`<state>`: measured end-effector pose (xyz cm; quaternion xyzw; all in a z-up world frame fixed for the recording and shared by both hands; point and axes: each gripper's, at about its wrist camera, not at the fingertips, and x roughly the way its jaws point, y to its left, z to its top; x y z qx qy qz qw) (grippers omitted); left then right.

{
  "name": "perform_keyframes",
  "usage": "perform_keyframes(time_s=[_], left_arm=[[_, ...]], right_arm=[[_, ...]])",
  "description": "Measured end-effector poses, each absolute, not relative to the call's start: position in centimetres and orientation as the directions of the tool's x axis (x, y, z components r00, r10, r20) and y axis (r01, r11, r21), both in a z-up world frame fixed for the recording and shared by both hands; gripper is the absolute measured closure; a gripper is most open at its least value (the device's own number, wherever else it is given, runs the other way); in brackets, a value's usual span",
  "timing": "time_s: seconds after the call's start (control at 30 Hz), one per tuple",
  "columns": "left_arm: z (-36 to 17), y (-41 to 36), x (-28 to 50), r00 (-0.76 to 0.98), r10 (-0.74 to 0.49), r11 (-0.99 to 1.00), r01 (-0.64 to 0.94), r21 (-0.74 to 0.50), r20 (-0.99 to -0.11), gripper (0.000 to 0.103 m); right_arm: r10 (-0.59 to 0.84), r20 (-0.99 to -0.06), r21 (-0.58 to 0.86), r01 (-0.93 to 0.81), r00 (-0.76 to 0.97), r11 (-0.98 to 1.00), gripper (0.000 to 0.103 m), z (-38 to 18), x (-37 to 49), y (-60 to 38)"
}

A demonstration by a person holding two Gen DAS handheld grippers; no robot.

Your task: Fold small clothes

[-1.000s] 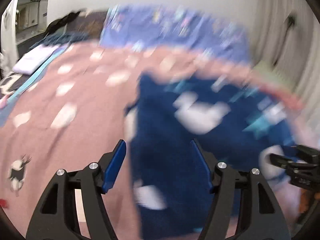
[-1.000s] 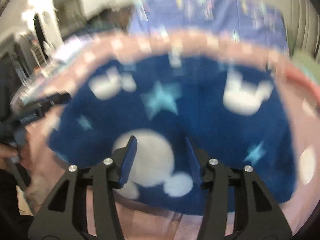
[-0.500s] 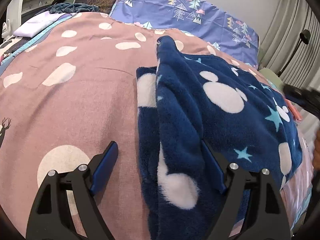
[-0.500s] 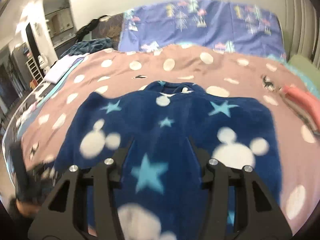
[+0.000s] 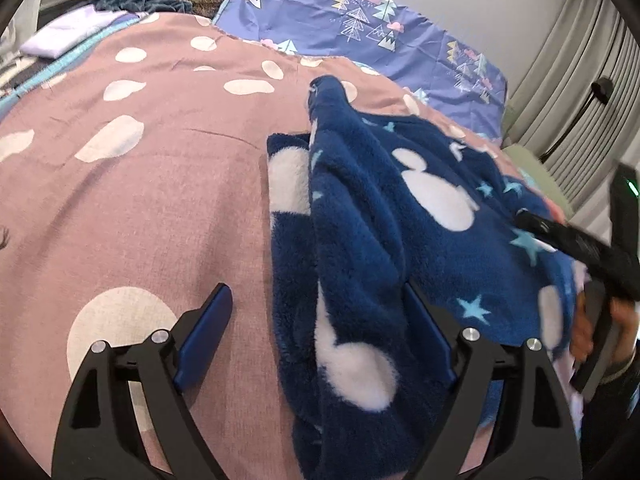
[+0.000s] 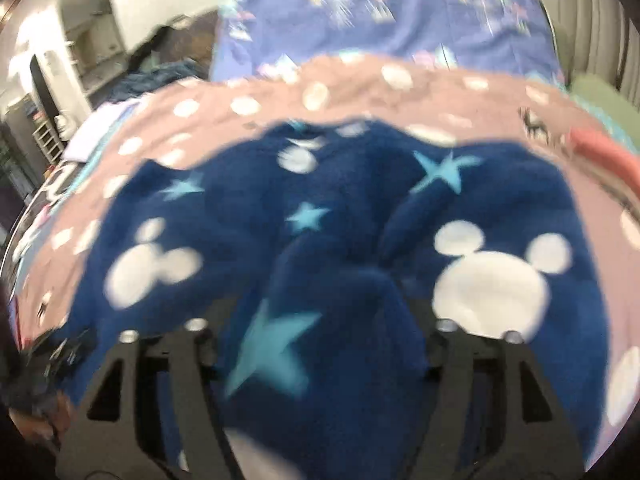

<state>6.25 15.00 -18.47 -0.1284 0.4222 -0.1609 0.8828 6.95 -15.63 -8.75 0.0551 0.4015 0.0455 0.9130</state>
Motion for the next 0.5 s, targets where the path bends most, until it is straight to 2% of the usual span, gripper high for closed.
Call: perform_keyframes(time_s=[0.03,0.1,0.17,0.27,0.4,0.5], left_arm=[[-18.3,15.4,6.2,0.590,-0.403,0.910,0.174,-0.378,-0.699,0.017],[-17.8,16.6,6.2,0.611,-0.398,0.907,0.150,-0.394,-0.684,0.017],[-17.2,17.7,6.2,0.639,-0.369,0.915,0.121,-0.385,-0.675,0.017],[-16.5,19.5,6.3,0.651,-0.376,0.903,0.096,-0.420,-0.660,0.017],[-16.2,20.7,7.7,0.624,-0.453,0.858,0.111,-0.502,-0.637,0.017],[-16.9,20.5,9.8,0.573,-0.531,0.810,0.127,-0.573,-0.624,0.017]], right_arm=[[0.133,-0.703,0.102,-0.087,0.699,0.991,0.030,-7.8,5.3,-14.7],[0.155,-0.663,-0.009,-0.215,0.733,0.977,0.020,-6.4,1.7,-11.2],[0.221,-0.635,-0.135,-0.388,0.740,0.912,0.015,-6.3,-1.8,-7.0],[0.280,-0.637,-0.299,-0.566,0.718,0.768,0.013,-8.0,-6.2,-1.0],[0.290,-0.635,-0.433,-0.640,0.716,0.634,0.013,-10.9,-8.9,4.1],[0.275,-0.628,-0.464,-0.634,0.728,0.618,0.013,-12.1,-8.7,5.8]])
